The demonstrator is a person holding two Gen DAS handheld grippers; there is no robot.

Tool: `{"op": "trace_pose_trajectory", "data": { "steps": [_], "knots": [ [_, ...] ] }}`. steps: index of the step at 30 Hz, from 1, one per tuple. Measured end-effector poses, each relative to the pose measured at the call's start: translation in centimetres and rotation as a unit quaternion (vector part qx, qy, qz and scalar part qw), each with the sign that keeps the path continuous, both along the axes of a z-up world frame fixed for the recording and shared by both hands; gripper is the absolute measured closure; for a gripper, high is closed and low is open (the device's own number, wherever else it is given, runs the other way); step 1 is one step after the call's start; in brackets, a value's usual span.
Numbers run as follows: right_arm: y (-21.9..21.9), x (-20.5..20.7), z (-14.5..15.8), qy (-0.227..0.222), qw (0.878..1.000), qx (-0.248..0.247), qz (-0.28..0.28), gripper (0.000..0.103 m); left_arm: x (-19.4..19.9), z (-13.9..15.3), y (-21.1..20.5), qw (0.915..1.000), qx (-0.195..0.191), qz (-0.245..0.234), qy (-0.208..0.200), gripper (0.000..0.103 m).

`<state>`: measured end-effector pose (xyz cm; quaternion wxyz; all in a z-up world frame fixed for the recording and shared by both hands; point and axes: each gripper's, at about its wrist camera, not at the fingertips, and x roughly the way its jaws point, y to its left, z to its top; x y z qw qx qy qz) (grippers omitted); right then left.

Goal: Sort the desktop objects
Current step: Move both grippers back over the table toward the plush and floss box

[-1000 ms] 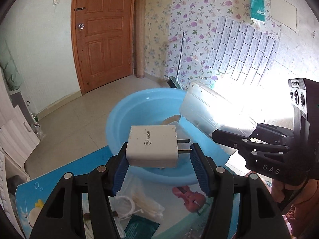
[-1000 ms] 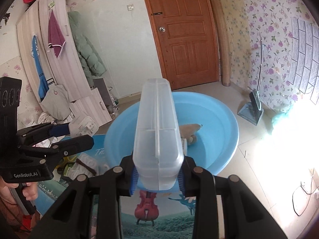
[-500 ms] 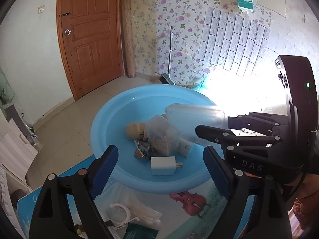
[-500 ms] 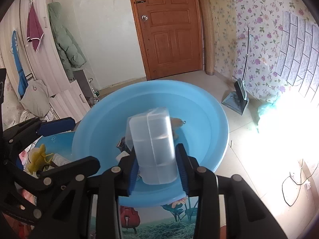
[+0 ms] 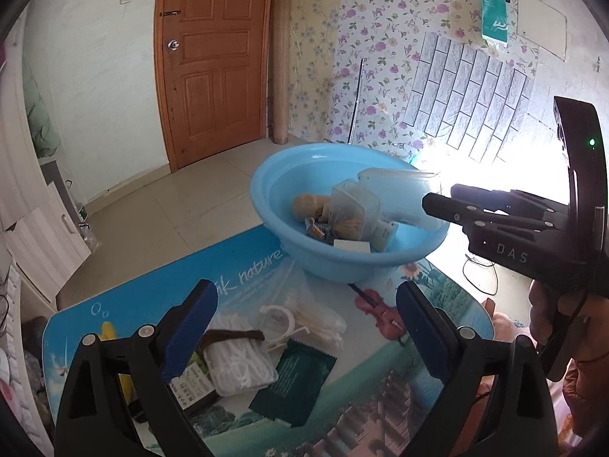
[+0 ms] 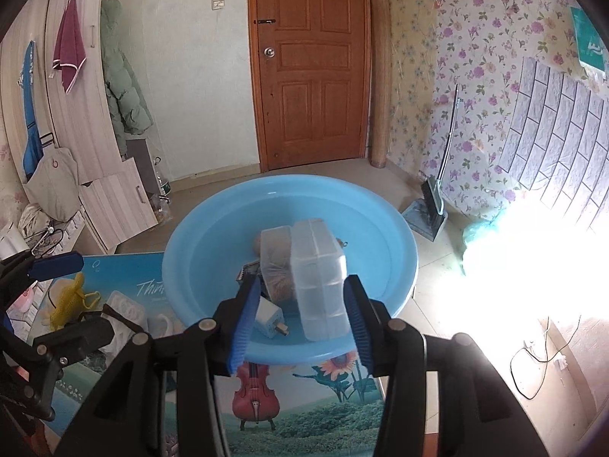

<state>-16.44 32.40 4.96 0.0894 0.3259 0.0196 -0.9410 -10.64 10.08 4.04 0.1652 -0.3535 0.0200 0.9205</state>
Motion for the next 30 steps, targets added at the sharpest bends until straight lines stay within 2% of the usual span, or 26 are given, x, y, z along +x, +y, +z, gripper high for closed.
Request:
{"op": "trace_pose_trajectory", "data": {
  "steps": [6,10,19,24,30],
  "knots": [
    [-2.8,2.7,-0.1,0.016,1.0,-0.005,0.005,0.058,2.9,-1.6,-3.7,0.9996,0.001,0.028,-0.009,0.008],
    [-5.5,5.0,-0.4,0.027,0.999,-0.013,0.037,0.058,4.3,-2.4,-5.9,0.9984,0.003,0.054,-0.016,0.007],
    [-12.3,8.6,-3.5,-0.018,0.991,0.012,0.133,0.058,6.7,-3.3,-8.5,0.9959,0.02,0.086,-0.018,0.007],
    [-13.6,9.6,-4.7,-0.039,0.986,0.025,0.161,0.058,7.1,-3.5,-8.3,0.9959,0.016,0.087,-0.019,0.007],
    [-13.0,10.1,-4.9,-0.044,0.985,0.023,0.167,0.058,7.2,-3.8,-8.2,0.996,0.013,0.086,-0.021,0.007]
  ]
}}
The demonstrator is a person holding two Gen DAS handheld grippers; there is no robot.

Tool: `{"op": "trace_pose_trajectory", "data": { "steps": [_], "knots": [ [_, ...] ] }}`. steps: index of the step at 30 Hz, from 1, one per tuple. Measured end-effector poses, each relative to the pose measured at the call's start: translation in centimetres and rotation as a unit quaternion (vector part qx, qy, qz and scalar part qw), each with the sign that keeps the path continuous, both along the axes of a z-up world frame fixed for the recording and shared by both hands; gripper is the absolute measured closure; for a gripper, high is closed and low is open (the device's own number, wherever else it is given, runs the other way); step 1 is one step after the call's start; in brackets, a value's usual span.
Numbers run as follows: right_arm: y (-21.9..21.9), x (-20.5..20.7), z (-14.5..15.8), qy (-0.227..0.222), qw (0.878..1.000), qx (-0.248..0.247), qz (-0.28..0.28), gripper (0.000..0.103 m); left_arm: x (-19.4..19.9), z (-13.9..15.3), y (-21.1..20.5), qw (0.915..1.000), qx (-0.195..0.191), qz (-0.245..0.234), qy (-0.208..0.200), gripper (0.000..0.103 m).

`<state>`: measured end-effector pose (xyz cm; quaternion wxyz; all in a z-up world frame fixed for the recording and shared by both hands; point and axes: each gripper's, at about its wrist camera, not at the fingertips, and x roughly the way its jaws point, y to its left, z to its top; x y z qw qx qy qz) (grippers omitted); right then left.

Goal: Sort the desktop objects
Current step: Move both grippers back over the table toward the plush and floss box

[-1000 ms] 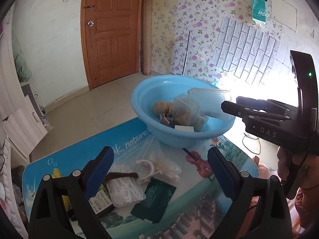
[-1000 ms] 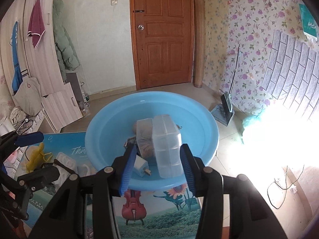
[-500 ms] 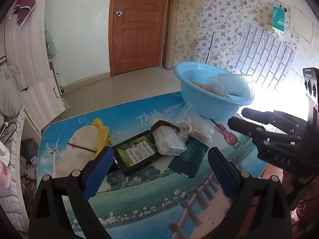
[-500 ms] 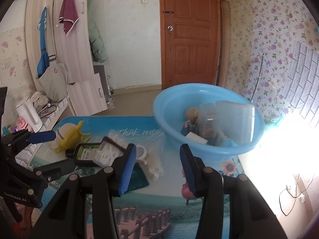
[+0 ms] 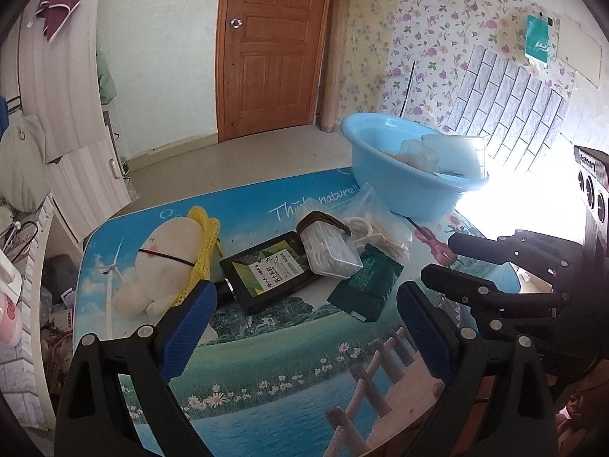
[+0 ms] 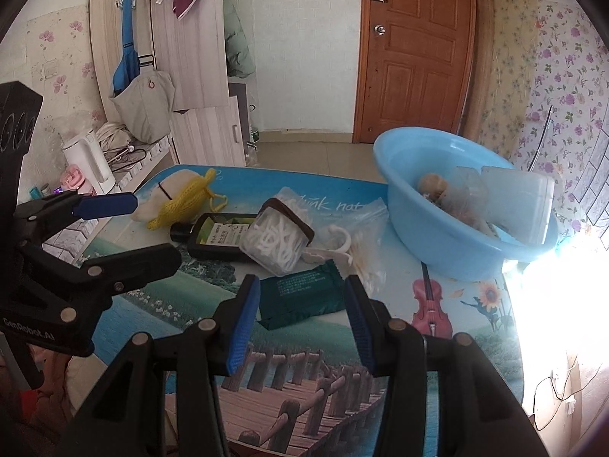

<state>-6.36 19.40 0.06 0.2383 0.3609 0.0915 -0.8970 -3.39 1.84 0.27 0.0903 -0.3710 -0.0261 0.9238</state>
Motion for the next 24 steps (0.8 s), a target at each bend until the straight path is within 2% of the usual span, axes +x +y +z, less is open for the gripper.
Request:
{"op": "trace_pose_trajectory", "data": {
  "steps": [24],
  "knots": [
    [2.5,-1.0,-1.0,-0.021,0.999,-0.018,-0.028,0.058,-0.1,-0.5,0.9,0.9998,-0.013,-0.006,-0.012,0.007]
  ]
}}
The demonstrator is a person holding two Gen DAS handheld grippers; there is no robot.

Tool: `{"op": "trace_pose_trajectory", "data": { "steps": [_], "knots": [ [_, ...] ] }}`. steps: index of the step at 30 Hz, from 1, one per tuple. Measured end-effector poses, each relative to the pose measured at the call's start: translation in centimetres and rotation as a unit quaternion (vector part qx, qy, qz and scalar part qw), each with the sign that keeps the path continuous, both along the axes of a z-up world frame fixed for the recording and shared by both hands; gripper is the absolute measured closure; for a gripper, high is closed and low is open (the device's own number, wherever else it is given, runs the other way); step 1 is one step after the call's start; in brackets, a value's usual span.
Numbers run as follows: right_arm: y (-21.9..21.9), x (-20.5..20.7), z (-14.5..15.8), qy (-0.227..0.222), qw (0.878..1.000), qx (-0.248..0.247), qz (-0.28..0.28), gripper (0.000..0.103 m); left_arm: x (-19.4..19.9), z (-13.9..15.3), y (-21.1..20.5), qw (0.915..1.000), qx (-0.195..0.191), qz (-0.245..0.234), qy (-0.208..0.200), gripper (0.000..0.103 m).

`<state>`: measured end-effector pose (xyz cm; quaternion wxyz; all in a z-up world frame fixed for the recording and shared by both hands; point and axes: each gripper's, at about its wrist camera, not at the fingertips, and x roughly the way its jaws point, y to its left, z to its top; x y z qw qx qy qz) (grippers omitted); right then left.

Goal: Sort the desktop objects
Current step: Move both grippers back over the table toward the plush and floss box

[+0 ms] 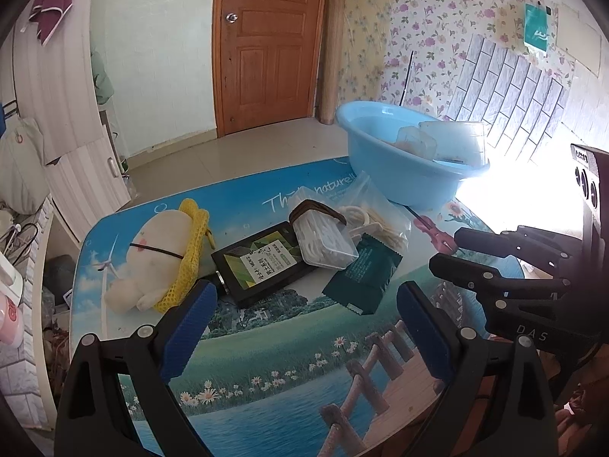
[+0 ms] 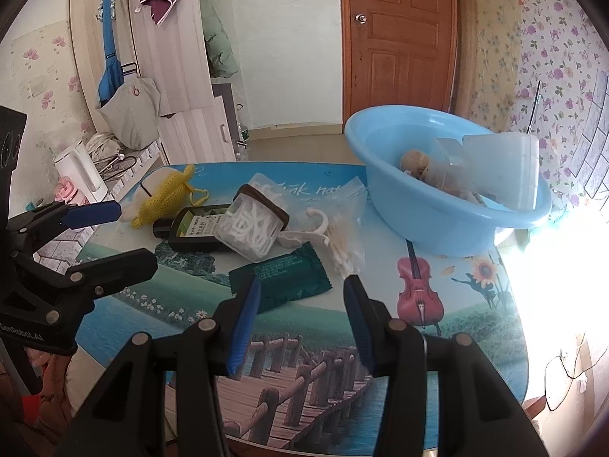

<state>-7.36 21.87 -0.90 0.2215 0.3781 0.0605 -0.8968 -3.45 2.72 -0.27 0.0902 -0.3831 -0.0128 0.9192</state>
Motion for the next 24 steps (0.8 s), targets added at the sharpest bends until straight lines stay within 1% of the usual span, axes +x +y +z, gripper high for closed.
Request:
{"op": "trace_pose_trajectory", "data": {
  "steps": [15,24],
  "knots": [
    [0.1,-0.1,-0.2,-0.004,1.0,0.001,-0.001,0.058,0.2,-0.7,-0.7,1.0,0.001,0.007,-0.006,0.007],
    [-0.2,-0.3,-0.6,-0.012,1.0,0.006,-0.002,0.058,0.4,-2.1,-2.2,0.9995,0.007,0.024,-0.02,0.007]
  ]
}}
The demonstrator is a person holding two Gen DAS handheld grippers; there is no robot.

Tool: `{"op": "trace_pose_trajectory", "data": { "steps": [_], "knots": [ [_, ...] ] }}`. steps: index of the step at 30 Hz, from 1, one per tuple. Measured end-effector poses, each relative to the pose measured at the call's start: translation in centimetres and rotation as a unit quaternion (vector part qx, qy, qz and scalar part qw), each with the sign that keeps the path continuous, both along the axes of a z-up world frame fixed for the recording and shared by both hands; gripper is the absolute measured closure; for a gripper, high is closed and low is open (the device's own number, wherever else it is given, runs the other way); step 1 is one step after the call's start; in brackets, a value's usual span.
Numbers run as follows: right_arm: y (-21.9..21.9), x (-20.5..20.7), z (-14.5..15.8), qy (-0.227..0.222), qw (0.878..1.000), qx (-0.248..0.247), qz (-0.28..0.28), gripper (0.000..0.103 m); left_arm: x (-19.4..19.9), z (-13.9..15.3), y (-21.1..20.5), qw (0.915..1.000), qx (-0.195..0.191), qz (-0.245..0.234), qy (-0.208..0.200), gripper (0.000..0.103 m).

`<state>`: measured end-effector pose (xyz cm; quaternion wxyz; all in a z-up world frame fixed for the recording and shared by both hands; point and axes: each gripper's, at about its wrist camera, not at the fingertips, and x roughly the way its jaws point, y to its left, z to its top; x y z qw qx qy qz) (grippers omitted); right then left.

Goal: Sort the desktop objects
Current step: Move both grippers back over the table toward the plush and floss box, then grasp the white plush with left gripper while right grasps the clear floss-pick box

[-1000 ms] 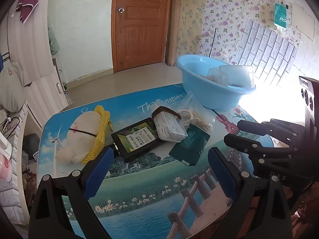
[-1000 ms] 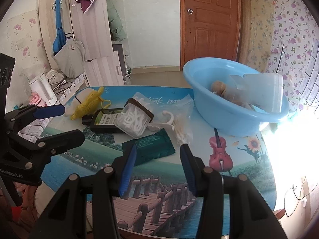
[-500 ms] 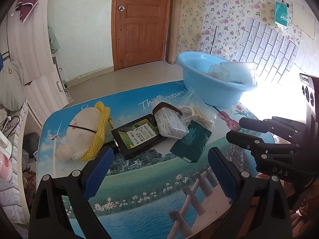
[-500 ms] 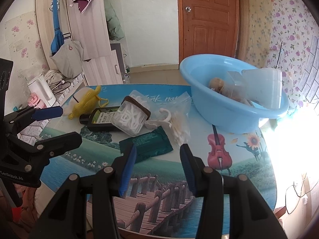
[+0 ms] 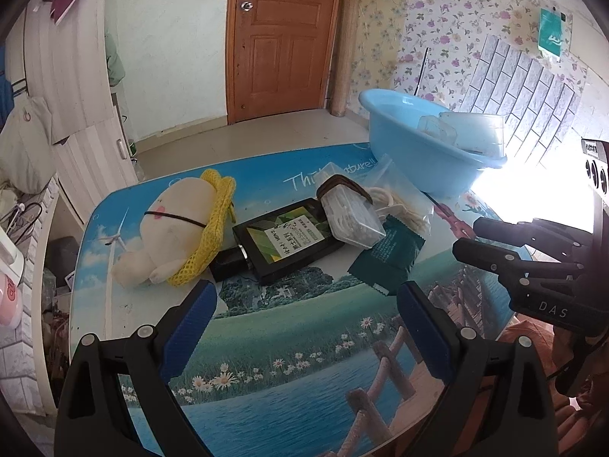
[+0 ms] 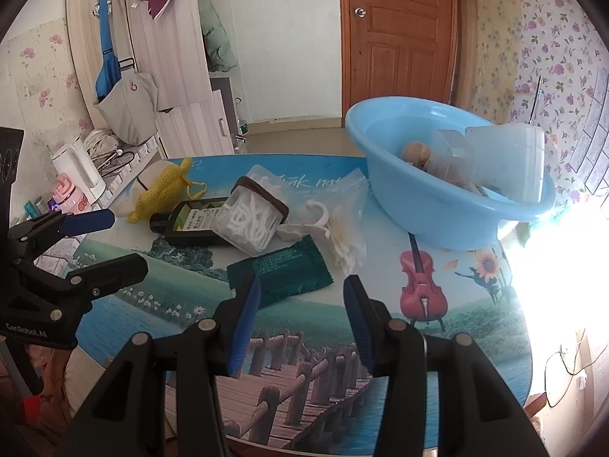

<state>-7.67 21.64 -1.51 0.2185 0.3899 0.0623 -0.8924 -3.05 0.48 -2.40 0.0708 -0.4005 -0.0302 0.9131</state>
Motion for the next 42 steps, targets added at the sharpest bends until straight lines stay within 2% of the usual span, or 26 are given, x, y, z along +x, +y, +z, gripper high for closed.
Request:
{"op": "trace_pose_trajectory", "data": {
  "steps": [21,42],
  "knots": [
    [-0.5,-0.7,-1.0,-0.018,1.0,0.006,-0.003,0.058,0.3,-2.7,-3.8,0.9984,0.015,0.047,-0.027,0.007],
    [-1.0,-0.9,-1.3,-0.023,1.0,0.009,-0.002,0.058,0.3,-2.9,-3.7,0.9984,0.014,0.047,-0.03,0.007]
  ]
}}
